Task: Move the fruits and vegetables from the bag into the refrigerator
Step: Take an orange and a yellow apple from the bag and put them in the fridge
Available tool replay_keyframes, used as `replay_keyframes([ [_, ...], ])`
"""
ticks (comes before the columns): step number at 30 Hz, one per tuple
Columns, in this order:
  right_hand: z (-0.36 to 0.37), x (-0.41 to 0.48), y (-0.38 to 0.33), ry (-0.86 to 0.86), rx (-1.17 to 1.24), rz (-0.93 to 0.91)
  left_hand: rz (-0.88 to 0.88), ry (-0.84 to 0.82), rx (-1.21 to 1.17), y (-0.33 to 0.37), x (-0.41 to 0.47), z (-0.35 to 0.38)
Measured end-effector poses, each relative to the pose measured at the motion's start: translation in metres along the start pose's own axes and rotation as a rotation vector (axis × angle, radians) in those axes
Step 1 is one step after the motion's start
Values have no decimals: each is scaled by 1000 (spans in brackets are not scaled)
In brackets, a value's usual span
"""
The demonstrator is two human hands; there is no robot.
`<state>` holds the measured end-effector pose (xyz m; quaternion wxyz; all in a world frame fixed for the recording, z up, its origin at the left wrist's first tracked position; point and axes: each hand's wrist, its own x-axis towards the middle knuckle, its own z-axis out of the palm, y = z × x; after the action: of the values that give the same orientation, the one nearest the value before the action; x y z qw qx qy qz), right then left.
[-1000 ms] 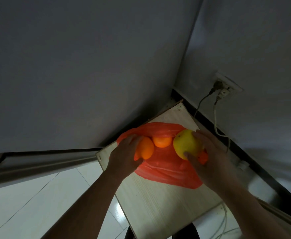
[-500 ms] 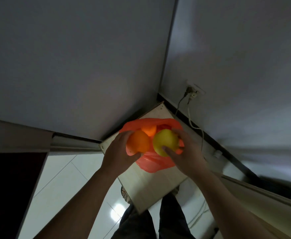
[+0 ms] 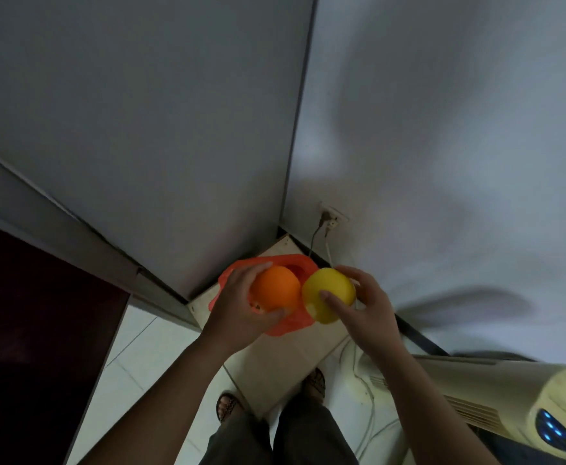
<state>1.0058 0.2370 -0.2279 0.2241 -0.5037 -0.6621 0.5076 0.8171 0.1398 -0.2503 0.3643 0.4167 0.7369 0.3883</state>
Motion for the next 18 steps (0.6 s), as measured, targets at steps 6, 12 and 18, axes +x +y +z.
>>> replay_keyframes([
  [6, 2, -7, -12, -181, -15, -70, -80, 48, -21, 17, -27, -21],
  [12, 21, -4, -29, -439, -76, -220, -175, 316, 69, 20, -87, -33],
  [18, 21, -19, -35, -685, -180, -451, -315, 589, 165, 26, -157, 5],
])
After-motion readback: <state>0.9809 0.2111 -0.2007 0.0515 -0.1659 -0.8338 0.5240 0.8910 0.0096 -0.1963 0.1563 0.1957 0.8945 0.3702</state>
